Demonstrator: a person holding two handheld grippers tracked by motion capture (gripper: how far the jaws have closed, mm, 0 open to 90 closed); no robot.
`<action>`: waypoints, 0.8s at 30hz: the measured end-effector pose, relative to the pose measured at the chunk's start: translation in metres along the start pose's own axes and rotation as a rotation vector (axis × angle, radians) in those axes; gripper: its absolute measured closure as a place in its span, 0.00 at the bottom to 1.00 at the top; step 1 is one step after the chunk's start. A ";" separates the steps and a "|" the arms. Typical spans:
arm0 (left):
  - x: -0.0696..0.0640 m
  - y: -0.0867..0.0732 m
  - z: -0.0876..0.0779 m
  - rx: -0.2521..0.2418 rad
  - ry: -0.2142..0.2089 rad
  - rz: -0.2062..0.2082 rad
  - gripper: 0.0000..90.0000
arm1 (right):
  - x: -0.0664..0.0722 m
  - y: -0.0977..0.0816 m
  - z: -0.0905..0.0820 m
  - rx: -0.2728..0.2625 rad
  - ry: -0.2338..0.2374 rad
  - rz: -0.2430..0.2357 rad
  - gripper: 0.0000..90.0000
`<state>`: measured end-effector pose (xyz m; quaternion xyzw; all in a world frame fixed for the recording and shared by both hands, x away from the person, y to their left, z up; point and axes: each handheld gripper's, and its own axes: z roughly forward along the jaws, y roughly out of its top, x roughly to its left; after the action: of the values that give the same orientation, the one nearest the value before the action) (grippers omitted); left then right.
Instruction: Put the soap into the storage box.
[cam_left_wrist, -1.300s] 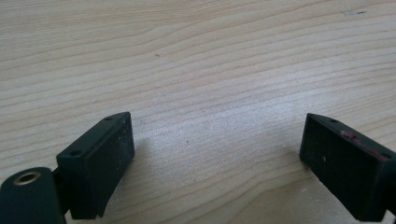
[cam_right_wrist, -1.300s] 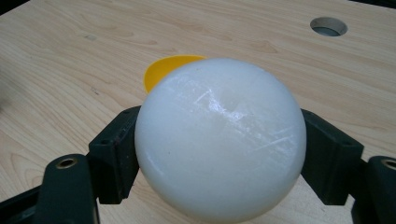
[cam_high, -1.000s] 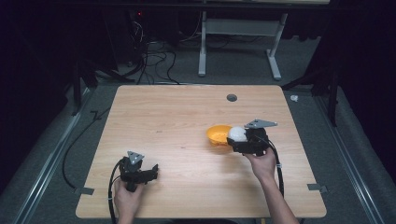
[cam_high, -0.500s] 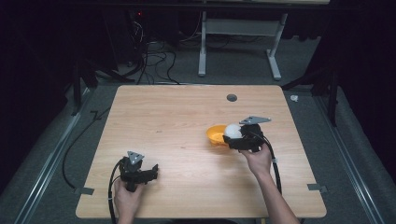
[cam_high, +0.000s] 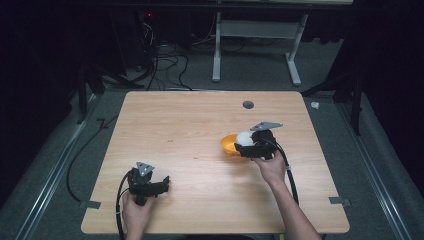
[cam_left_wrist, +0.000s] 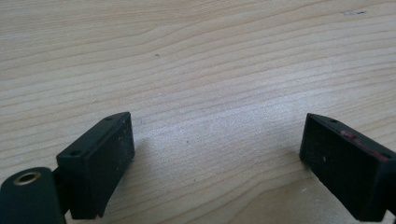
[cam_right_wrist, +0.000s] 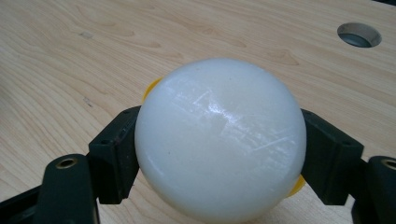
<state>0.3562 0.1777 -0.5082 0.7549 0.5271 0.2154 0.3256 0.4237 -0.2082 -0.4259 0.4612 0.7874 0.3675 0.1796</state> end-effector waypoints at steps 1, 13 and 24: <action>0.000 0.000 0.000 0.000 0.000 0.000 0.12 | 0.000 0.000 0.001 0.004 0.000 0.001 0.27; 0.000 0.000 0.000 0.000 0.000 0.000 0.12 | 0.000 0.004 0.013 0.016 -0.004 -0.004 0.27; 0.000 0.000 0.000 0.001 -0.002 0.000 0.12 | 0.004 0.010 0.027 0.039 -0.002 -0.014 0.27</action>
<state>0.3559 0.1777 -0.5082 0.7552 0.5268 0.2144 0.3258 0.4440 -0.1902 -0.4359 0.4595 0.7975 0.3501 0.1739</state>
